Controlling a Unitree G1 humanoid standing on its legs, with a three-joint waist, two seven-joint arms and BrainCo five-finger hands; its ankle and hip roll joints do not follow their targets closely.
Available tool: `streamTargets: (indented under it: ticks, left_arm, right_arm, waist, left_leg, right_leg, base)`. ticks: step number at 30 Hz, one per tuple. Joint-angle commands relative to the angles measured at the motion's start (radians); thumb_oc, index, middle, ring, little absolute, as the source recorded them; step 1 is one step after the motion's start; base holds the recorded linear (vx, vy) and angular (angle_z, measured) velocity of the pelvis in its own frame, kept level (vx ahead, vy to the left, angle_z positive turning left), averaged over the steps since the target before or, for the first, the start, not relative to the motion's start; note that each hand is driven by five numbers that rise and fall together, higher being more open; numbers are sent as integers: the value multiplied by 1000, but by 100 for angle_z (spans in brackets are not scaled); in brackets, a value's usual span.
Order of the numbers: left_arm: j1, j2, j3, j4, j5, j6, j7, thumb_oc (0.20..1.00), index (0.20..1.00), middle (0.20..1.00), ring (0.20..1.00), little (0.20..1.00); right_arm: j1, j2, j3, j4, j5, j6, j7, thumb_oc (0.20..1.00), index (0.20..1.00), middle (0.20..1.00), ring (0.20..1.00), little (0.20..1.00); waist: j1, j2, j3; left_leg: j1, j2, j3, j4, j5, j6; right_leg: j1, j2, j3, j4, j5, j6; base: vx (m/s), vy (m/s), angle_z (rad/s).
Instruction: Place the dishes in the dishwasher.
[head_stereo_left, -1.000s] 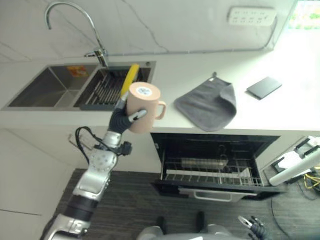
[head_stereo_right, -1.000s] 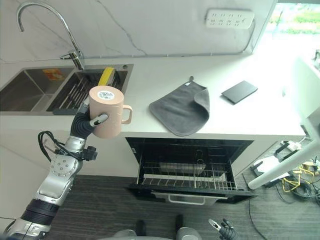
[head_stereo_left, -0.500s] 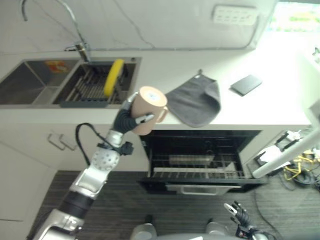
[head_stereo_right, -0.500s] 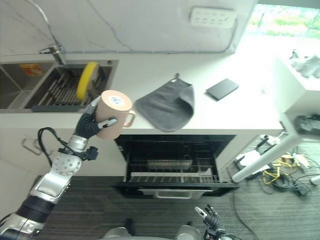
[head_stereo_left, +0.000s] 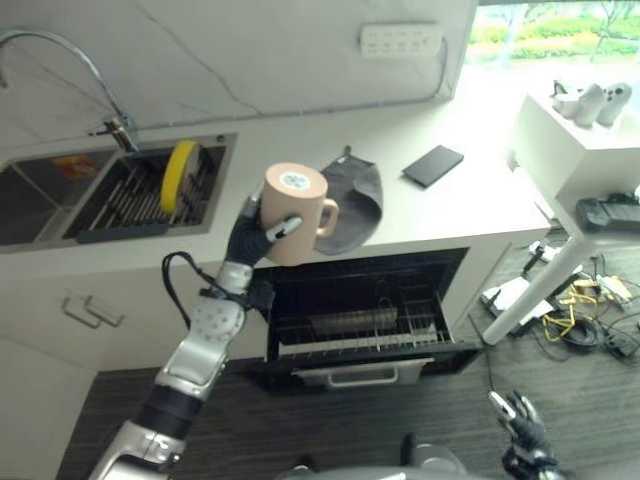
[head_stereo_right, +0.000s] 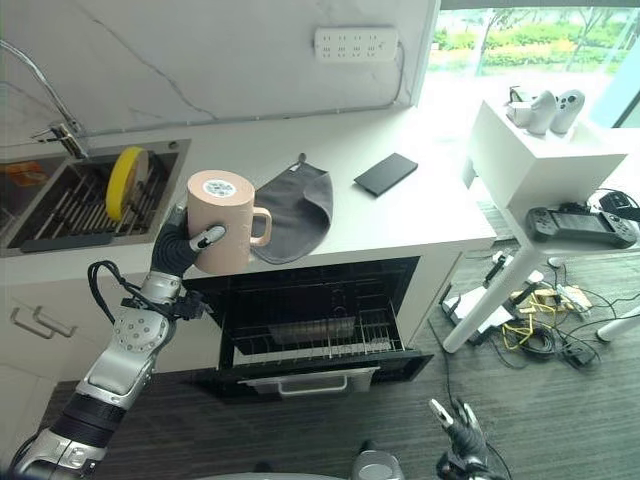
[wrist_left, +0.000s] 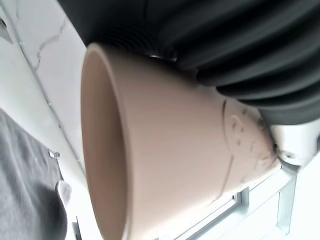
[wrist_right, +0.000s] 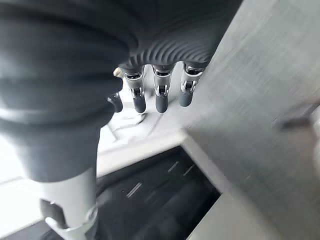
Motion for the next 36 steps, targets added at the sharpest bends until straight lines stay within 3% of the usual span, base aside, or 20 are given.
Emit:
streamTargets:
  ticks: [1,3,8,13,15,19,24,31,36]
  left_arm:
    - [-17,-2,34,11,-173,-64,-19,200,200,200,200,200]
    - [1,-41,32,44,-341,-116,-92,200,200,200,200,200]
    - [-48,-138,-9,115,-547,-116,-159,200,200,200,200,200]
    - [-60,-150,-45,77,-519,-90,-159,200,200,200,200,200]
    - [-63,-147,-59,56,-453,-96,-147,200,200,200,200,200]
    - [-72,-94,-103,-29,-256,-90,-134,200,200,200,200,200]
    - [-70,-40,-132,-90,-176,-55,-156,200,200,200,200,200]
    - [-74,-22,-158,-107,-114,-43,-171,200,200,200,200,200]
    - [-79,-5,-166,-105,-37,-19,-117,200,200,200,200,200]
  right_arm:
    - [-17,-9,-88,-141,-16,-112,9,1000,1000,1000,1000,1000]
    - [20,-49,-126,-437,-34,-129,80,1000,1000,1000,1000,1000]
    - [-60,-92,-112,-712,-13,-111,159,1000,1000,1000,1000,1000]
    - [-138,-104,-27,-793,45,-25,257,1000,1000,1000,1000,1000]
    - [-184,-100,36,-804,14,19,241,1000,1000,1000,1000,1000]
    - [-275,-116,131,-813,-50,39,157,1000,1000,1000,1000,1000]
    - [-350,-154,167,-821,-60,102,122,1000,1000,1000,1000,1000]
    - [-400,-184,184,-813,-103,138,98,1000,1000,1000,1000,1000]
    - [-431,-201,194,-825,-99,171,108,1000,1000,1000,1000,1000]
  waist:
    - [-28,-46,-26]
    - [-61,-58,-33]
    - [-90,-62,-55]
    - [-64,-60,-65]
    - [-41,-59,-69]
    - [16,-55,-76]
    - [58,-57,-81]
    - [80,-61,-84]
    - [87,-63,-82]
  left_leg:
    - [-39,31,-31,111,-100,7]
    - [-38,20,-21,116,-110,20]
    - [-28,14,16,125,-122,24]
    - [-22,16,15,119,-120,18]
    - [-20,16,3,112,-117,13]
    - [-16,13,-38,89,-104,3]
    - [-5,7,-60,64,-99,2]
    - [2,4,-73,49,-96,3]
    - [7,4,-78,44,-95,3]
  right_leg:
    - [53,-58,13,-24,-58,73]
    - [37,-52,46,-10,-65,73]
    - [33,-45,71,-13,-68,67]
    - [52,-49,49,-31,-63,62]
    - [63,-52,32,-42,-61,59]
    - [87,-53,0,-60,-60,57]
    - [104,-60,-28,-68,-59,60]
    - [113,-61,-37,-73,-57,60]
    - [117,-60,-39,-73,-56,60]
  base:
    - [-105,7,-37]
    - [-102,14,-47]
    - [-58,47,-52]
    - [-10,7,-1]
    - [22,-19,28]
    - [54,-13,44]
    - [39,-7,18]
    - [12,-1,7]
    - [0,0,0]
